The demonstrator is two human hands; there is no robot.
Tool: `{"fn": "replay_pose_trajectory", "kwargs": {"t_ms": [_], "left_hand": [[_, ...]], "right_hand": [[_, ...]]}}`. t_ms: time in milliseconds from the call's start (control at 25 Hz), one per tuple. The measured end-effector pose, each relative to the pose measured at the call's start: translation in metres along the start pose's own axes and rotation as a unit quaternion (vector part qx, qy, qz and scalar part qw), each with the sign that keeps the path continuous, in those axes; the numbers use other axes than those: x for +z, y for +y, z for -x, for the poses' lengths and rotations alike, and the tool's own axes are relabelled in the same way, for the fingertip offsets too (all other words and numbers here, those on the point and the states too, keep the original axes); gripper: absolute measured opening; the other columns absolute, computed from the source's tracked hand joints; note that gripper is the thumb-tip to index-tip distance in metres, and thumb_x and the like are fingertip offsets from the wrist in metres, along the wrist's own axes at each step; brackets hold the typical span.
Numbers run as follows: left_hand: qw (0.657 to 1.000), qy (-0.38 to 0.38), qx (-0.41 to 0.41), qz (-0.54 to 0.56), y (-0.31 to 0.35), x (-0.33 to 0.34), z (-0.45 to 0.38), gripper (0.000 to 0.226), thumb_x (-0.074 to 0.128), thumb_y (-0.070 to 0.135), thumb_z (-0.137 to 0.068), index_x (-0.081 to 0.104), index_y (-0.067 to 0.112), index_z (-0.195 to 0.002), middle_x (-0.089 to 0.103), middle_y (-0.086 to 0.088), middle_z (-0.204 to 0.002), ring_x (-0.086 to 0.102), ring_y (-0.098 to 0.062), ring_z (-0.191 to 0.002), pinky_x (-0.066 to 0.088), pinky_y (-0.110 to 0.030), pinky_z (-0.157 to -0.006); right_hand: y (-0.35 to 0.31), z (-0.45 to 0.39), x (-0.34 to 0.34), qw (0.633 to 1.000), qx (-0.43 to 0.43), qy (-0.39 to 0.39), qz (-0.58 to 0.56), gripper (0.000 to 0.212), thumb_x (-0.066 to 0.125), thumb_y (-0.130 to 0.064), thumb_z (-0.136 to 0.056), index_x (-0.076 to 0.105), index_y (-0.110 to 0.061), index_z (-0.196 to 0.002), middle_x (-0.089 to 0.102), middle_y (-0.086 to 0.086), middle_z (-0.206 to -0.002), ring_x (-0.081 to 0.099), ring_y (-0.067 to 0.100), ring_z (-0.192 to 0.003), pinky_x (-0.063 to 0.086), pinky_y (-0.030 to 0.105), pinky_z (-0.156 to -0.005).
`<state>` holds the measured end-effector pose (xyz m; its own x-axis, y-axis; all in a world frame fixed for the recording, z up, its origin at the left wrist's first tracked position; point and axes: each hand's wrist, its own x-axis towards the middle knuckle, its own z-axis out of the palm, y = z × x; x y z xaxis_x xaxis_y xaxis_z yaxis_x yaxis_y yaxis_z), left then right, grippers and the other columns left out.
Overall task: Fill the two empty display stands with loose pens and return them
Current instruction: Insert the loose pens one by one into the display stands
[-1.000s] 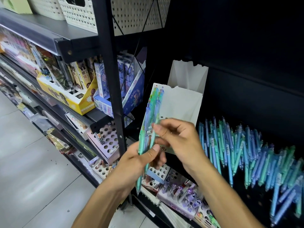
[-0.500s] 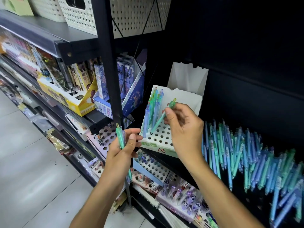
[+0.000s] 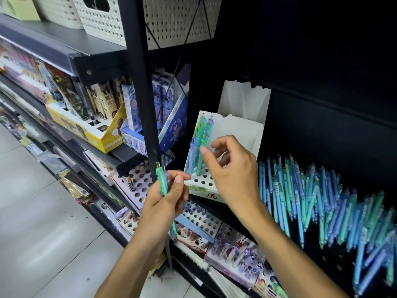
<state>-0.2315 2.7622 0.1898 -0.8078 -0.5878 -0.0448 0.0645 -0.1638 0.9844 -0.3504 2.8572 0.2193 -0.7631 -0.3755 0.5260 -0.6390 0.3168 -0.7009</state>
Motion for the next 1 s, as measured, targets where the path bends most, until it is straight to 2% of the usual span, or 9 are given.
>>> {"fn": "replay_pose_trajectory", "kwargs": {"t_ms": [80, 160, 240, 360, 480, 600, 720, 920, 1000], "left_hand": [[0.999, -0.037, -0.002, -0.003, 0.003, 0.003, 0.000, 0.029, 0.047, 0.018, -0.103, 0.068, 0.024, -0.084, 0.044, 0.003, -0.062, 0.035, -0.009, -0.053, 0.031, -0.019, -0.048], [0.996, -0.082, -0.023, -0.012, 0.003, 0.006, 0.003, 0.044, 0.043, 0.003, -0.103, 0.067, 0.028, -0.075, 0.043, 0.007, -0.057, 0.032, -0.007, -0.051, 0.029, -0.018, -0.046], [0.993, -0.114, -0.038, -0.023, 0.003, 0.009, 0.005, 0.041, 0.041, -0.005, -0.100, 0.065, 0.024, -0.084, 0.048, 0.011, -0.054, 0.034, -0.003, -0.050, 0.030, -0.017, -0.045], [0.990, -0.131, -0.025, -0.037, 0.000, 0.013, 0.003, 0.030, 0.048, -0.002, -0.099, 0.067, 0.022, -0.096, 0.047, 0.012, -0.057, 0.036, -0.004, -0.052, 0.032, -0.015, -0.047], [0.988, -0.147, -0.007, -0.041, 0.001, 0.013, 0.001, 0.011, 0.062, 0.008, -0.093, 0.066, 0.018, -0.097, 0.052, 0.007, -0.066, 0.045, -0.003, -0.058, 0.039, -0.011, -0.054], [0.990, -0.122, 0.002, -0.076, -0.001, 0.005, -0.004, 0.006, 0.070, 0.016, -0.088, 0.066, 0.019, -0.091, 0.052, -0.011, -0.077, 0.049, -0.012, -0.069, 0.043, -0.019, -0.062], [0.987, -0.097, 0.026, -0.123, -0.005, 0.005, -0.008, 0.022, 0.058, 0.014, -0.098, 0.070, 0.028, -0.085, 0.053, 0.002, -0.072, 0.047, -0.007, -0.067, 0.042, -0.018, -0.062], [0.985, -0.127, -0.008, -0.118, -0.008, 0.014, -0.003, 0.027, 0.050, 0.016, -0.102, 0.074, 0.025, -0.093, 0.069, 0.001, -0.084, 0.058, -0.006, -0.082, 0.041, -0.020, -0.075], [0.991, -0.107, -0.011, -0.083, -0.005, 0.013, -0.003, 0.026, 0.049, 0.014, -0.102, 0.073, 0.022, -0.096, 0.074, -0.001, -0.092, 0.059, -0.004, -0.082, 0.042, -0.013, -0.068]], "right_hand": [[-0.011, 0.012, -0.003, 0.995, -0.043, -0.023, -0.082, 0.012, 0.067, -0.026, -0.093, 0.067, -0.014, -0.089, 0.065, -0.007, -0.078, 0.060, 0.009, -0.067, 0.048, 0.023, -0.059], [-0.020, 0.022, -0.004, 0.979, -0.052, -0.145, -0.134, 0.010, 0.066, -0.019, -0.092, 0.070, -0.013, -0.100, 0.067, -0.007, -0.089, 0.060, 0.008, -0.078, 0.048, 0.022, -0.067], [-0.020, 0.025, -0.004, 0.967, -0.017, -0.213, -0.139, 0.019, 0.070, -0.020, -0.090, 0.071, -0.015, -0.108, 0.067, -0.009, -0.093, 0.059, 0.004, -0.082, 0.049, 0.021, -0.073], [-0.015, 0.021, -0.010, 0.958, 0.055, -0.216, -0.178, 0.014, 0.073, -0.016, -0.088, 0.073, -0.016, -0.102, 0.070, -0.008, -0.090, 0.062, 0.005, -0.081, 0.051, 0.019, -0.072], [-0.014, 0.014, -0.020, 0.936, 0.129, -0.178, -0.273, 0.015, 0.057, -0.008, -0.097, 0.069, -0.015, -0.102, 0.072, 0.003, -0.098, 0.067, 0.017, -0.091, 0.055, 0.024, -0.071], [-0.013, -0.001, -0.034, 0.928, 0.151, -0.034, -0.338, 0.025, 0.042, -0.001, -0.101, 0.064, -0.011, -0.096, 0.068, 0.004, -0.082, 0.062, 0.017, -0.071, 0.051, 0.027, -0.058], [-0.018, -0.008, -0.029, 0.946, 0.141, 0.058, -0.288, 0.028, 0.040, 0.002, -0.098, 0.060, -0.016, -0.092, 0.053, -0.003, -0.067, 0.048, 0.007, -0.057, 0.042, 0.022, -0.049], [-0.022, -0.024, -0.033, 0.917, 0.208, 0.114, -0.322, 0.013, 0.048, -0.018, -0.102, 0.059, -0.019, -0.096, 0.062, 0.000, -0.074, 0.052, 0.013, -0.055, 0.042, 0.026, -0.046], [-0.017, -0.026, -0.046, 0.918, 0.221, 0.032, -0.326, 0.018, 0.053, -0.033, -0.100, 0.063, -0.019, -0.103, 0.067, 0.005, -0.087, 0.054, 0.013, -0.060, 0.042, 0.026, -0.045]]}}
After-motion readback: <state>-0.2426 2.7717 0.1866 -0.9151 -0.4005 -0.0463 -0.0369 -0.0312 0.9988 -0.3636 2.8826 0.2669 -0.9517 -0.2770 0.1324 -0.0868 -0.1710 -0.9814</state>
